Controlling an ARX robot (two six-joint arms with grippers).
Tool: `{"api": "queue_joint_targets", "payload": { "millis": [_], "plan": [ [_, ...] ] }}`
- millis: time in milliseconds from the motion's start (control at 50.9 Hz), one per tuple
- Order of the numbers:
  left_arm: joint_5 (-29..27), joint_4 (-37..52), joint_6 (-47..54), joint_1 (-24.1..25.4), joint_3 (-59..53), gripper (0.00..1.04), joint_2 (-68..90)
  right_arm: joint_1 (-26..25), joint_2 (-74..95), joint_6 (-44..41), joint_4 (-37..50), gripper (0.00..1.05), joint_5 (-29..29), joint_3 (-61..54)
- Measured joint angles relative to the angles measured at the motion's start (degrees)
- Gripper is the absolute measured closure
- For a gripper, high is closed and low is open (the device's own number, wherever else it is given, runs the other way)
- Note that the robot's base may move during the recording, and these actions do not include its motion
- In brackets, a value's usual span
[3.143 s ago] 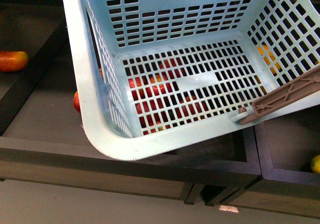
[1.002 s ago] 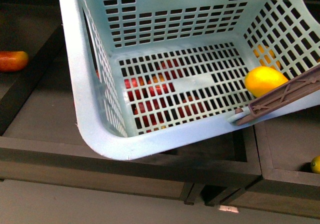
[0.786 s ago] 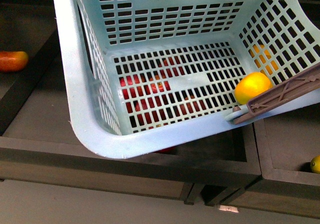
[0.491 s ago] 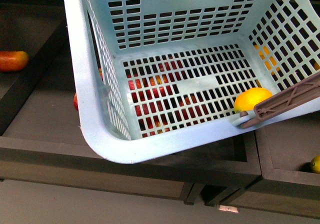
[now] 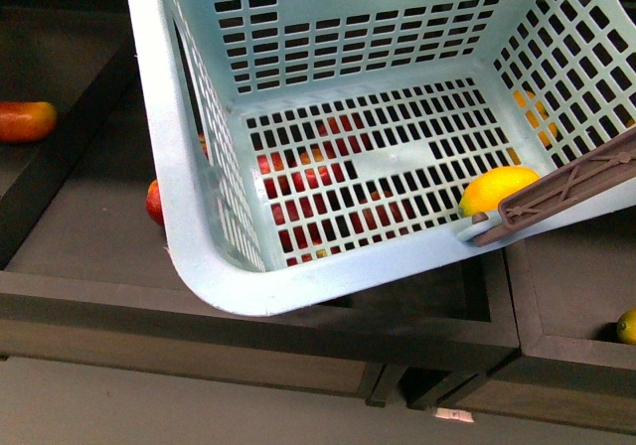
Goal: Pick lemon and mango into basket
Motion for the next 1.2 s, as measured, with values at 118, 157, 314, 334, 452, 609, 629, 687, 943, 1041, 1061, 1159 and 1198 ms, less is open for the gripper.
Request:
{"api": "queue_joint_targets", "payload": {
  "millis": [118, 157, 314, 334, 452, 609, 629, 687, 943, 1041, 1061, 1159, 1198],
  "plan": [
    [0.0, 0.0, 0.0, 0.0, 0.0, 0.99, 0.0, 0.1, -3.1, 0.0, -1.8, 1.03, 0.0, -1.3],
    [0.0, 0.0, 0.0, 0.0, 0.0, 0.99, 0.0, 0.1, -4.0, 0.0, -2.4, 1.03, 0.0, -1.6],
    [0.0, 0.0, 0.0, 0.0, 0.0, 0.99, 0.0, 0.1, -9.2, 0.0, -5.9, 1.03, 0.0, -3.1],
    [0.0, 0.0, 0.0, 0.0, 0.0, 0.99, 0.0, 0.1, -9.7, 0.0, -6.4, 1.03, 0.0, -3.3],
    [0.0, 0.0, 0.0, 0.0, 0.0, 0.99, 0.0, 0.1, -11.8, 0.0, -7.6, 0.84, 0.0, -3.9],
    [0.0, 0.0, 0.0, 0.0, 0.0, 0.99, 0.0, 0.1, -11.9, 0.0, -7.6, 0.59, 0.0, -3.9],
    [0.0, 0.0, 0.0, 0.0, 0.0, 0.99, 0.0, 0.1, -11.9, 0.0, -7.6, 0.56, 0.0, -3.9],
    [0.0, 0.0, 0.0, 0.0, 0.0, 0.99, 0.0, 0.1, -11.9, 0.0, -7.6, 0.42, 0.0, -3.9],
    [0.0, 0.0, 0.0, -0.2, 0.0, 0.99, 0.0, 0.1, -11.9, 0.0, -7.6, 0.07, 0.2, -3.9],
    [1.2, 0.0, -0.1, -0.8, 0.0, 0.99, 0.0, 0.1, -12.0, 0.0, -7.6, 0.09, 0.2, -3.9],
    [1.4, 0.0, -0.2, -0.8, 0.0, 0.99, 0.0, 0.1, -12.0, 0.0, -7.6, 0.09, 0.1, -3.9],
    [1.0, 0.0, -0.7, -0.7, 0.0, 0.99, 0.0, 0.1, -12.0, 0.0, -7.6, 0.09, 0.2, -3.9],
    [0.6, 0.0, -0.5, -0.5, 0.0, 0.99, 0.0, 0.1, -12.0, 0.0, -7.6, 0.09, 0.1, -3.9]
  ]
}}
